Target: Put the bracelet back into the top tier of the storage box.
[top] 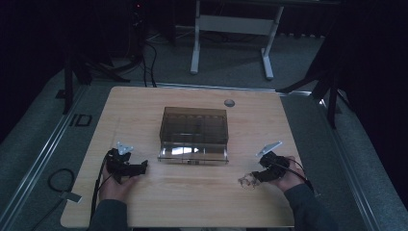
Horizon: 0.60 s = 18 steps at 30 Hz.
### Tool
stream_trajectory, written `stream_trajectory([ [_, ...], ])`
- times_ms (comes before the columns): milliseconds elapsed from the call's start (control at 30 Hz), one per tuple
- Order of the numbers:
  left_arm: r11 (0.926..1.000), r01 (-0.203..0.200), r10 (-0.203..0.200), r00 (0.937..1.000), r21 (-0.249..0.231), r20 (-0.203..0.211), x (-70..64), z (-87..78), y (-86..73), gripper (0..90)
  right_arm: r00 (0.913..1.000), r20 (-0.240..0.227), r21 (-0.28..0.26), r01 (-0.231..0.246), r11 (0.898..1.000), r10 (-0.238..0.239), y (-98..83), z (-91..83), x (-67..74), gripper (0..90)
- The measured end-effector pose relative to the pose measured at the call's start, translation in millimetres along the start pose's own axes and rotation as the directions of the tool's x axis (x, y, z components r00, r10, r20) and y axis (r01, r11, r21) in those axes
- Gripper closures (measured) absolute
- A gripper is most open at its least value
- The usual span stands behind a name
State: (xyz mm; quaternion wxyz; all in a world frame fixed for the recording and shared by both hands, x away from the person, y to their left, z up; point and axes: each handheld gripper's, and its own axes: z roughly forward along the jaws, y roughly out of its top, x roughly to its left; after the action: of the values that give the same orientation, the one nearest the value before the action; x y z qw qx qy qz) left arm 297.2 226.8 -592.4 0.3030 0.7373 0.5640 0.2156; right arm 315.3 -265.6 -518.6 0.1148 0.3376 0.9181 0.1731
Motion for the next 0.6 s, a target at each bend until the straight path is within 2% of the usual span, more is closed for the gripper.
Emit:
stream_trajectory([
  [167,1.0,0.0,0.0,1.0,0.001,-0.001,0.0,-0.1,0.0,2.3,0.9992,-0.024,0.027,0.032,0.999,-0.031,2.3,2.1,4.8,44.1],
  [300,1.0,0.0,0.0,1.0,0.001,-0.001,0.0,-0.1,0.0,2.3,0.997,-0.064,0.044,0.047,0.998,-0.044,3.6,2.5,8.4,43.4],
  [600,1.0,0.0,0.0,1.0,0.0,0.0,0.0,0.0,0.0,2.3,0.9934,-0.101,0.067,0.062,0.996,-0.055,7.9,5.7,13.0,35.6],
])
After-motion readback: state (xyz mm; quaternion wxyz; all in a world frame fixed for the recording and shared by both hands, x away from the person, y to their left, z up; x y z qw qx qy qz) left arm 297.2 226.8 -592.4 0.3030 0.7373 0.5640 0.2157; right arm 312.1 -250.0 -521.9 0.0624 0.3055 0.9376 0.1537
